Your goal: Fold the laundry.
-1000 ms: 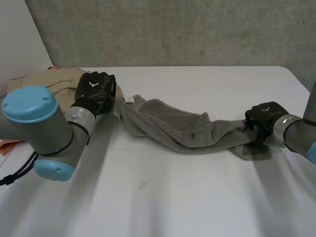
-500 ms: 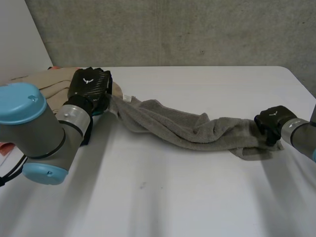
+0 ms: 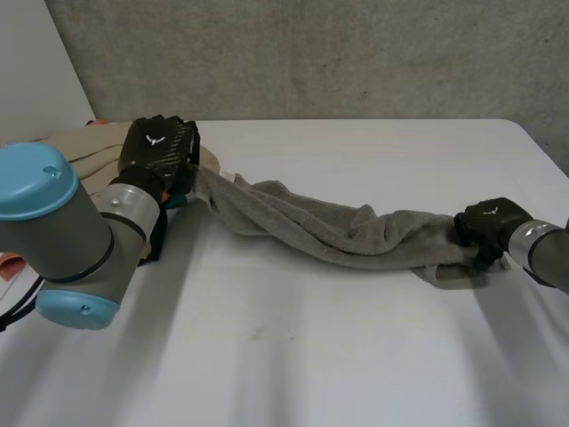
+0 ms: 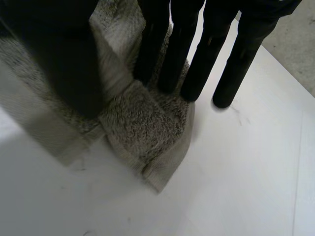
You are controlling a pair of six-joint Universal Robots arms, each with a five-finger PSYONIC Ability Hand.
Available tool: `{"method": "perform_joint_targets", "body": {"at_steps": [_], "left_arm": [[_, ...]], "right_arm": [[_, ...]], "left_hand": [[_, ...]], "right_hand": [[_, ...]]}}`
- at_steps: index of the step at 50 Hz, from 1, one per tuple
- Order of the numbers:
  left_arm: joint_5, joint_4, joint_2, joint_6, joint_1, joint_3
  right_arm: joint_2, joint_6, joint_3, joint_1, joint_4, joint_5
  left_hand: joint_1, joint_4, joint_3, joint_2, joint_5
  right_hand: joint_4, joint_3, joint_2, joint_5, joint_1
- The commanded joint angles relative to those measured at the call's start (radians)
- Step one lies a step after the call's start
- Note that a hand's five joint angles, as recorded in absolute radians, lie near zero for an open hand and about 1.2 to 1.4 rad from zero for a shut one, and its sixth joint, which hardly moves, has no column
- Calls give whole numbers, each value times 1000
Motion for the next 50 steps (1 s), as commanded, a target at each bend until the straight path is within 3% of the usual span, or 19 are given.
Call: {"method": "perform_joint_targets", "body": {"at_steps": [1, 7, 12, 17, 23, 27, 33, 38, 41, 46, 50], "left_arm": [[-4, -6, 9, 1, -2, 7], [-2, -108, 114, 2, 18, 30], [-2, -268, 194, 7, 53, 90], [5, -467, 266, 12, 68, 187], [46, -687, 280, 12, 79, 280], [74, -724, 257, 18, 82, 271], [68, -647, 70, 57, 84, 254], [67, -537, -92, 136, 56, 352], [67, -448, -158, 150, 47, 435], [64, -125, -229, 153, 44, 638], [38, 130, -231, 136, 47, 711]], "right_arm": [[-1, 16, -7, -3, -127, 22], [-212, 24, 11, -43, -96, 27], [-381, -25, -36, -111, 145, 7], [-490, -102, -134, -192, 312, -1], [-608, -123, -178, -198, 420, -29], [-621, -128, -138, -206, 472, -38], [-477, -200, -59, -194, 469, -15], [-319, -203, -140, -152, 458, 51], [-228, -145, -257, -89, 362, 115], [-193, 1, -417, -28, 68, 235], [-237, 148, -403, -13, -370, 289]], "left_hand": [[276, 195, 199, 197, 265], [276, 195, 199, 197, 265], [276, 195, 199, 197, 265], [276, 195, 199, 197, 265], [276, 195, 199, 197, 265], [276, 195, 199, 197, 265], [276, 195, 199, 197, 265], [276, 195, 199, 197, 265], [276, 195, 199, 197, 265], [276, 195, 199, 197, 265], [276, 195, 199, 197, 265]], "right_hand": [[467, 465, 443, 468, 448], [467, 465, 443, 468, 448], [467, 465, 443, 468, 448], [467, 465, 443, 468, 448], [467, 465, 443, 468, 448], [467, 465, 443, 468, 448], [467, 465, 443, 468, 448], [467, 465, 443, 468, 448], [467, 465, 443, 468, 448], [467, 465, 443, 468, 448], [467, 465, 443, 468, 448]]}}
